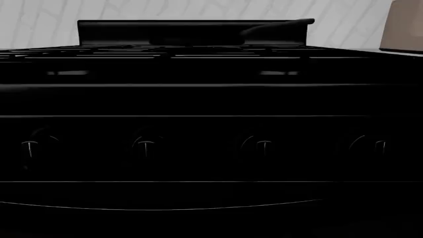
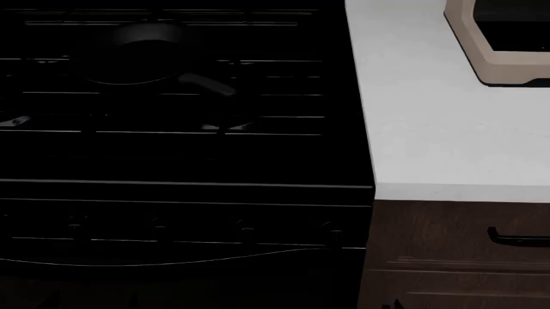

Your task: Turn on the center burner of the stove.

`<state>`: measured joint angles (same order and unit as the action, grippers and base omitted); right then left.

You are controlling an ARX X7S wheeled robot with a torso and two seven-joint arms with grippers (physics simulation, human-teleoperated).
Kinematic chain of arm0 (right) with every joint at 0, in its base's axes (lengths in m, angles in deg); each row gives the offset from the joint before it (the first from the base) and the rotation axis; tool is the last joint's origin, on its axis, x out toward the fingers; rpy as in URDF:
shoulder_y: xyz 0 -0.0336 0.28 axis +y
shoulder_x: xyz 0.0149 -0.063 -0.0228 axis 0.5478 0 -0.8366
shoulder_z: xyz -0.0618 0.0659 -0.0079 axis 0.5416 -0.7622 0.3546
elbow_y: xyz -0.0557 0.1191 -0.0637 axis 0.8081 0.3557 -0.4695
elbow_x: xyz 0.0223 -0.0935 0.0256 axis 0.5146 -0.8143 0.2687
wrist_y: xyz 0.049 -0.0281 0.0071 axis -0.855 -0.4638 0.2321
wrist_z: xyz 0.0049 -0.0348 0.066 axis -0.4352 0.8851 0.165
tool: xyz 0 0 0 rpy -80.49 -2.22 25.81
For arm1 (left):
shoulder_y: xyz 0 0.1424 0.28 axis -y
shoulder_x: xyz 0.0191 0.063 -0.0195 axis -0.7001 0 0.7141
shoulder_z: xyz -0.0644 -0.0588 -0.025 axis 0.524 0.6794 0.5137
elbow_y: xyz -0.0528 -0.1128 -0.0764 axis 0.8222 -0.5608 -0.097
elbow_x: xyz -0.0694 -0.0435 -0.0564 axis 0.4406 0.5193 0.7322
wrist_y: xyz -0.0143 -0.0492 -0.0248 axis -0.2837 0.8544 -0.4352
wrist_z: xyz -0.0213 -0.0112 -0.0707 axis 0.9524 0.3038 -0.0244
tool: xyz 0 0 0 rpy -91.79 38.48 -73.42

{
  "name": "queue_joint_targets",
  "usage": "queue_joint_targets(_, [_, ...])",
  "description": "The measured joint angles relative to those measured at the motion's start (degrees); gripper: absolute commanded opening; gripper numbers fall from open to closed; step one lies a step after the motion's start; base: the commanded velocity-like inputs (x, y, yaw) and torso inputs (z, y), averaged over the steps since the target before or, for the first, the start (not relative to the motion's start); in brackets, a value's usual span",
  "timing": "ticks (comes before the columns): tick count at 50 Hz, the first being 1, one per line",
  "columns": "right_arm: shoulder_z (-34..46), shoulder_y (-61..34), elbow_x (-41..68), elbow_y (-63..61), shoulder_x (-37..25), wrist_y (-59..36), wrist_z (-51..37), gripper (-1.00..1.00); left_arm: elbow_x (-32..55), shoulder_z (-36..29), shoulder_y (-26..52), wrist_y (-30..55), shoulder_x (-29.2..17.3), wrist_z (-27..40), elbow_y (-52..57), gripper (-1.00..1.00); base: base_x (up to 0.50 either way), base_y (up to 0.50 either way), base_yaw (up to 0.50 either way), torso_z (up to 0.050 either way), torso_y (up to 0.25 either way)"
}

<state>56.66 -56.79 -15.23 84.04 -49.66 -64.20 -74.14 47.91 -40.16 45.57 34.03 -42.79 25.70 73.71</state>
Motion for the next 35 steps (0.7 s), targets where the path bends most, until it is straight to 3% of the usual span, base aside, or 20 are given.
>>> queue_joint_targets(17, [2.52, 0.06, 1.47, -0.24, -1.81, 0.42, -2.14, 1.0, 2.41, -2.22, -0.02, 0.06, -2.01, 1.85, 0.23, 1.0, 0.0, 0.0, 0.0, 0.0, 0.0])
queue_joint_targets(35, [5.65, 0.44, 1.37, -0.76, -4.08, 1.02, -3.75, 1.0, 3.03, -4.73, 0.2, 0.34, -3.8, 4.07, -0.09, 1.0, 0.01, 0.35, 0.0, 0.0, 0.0])
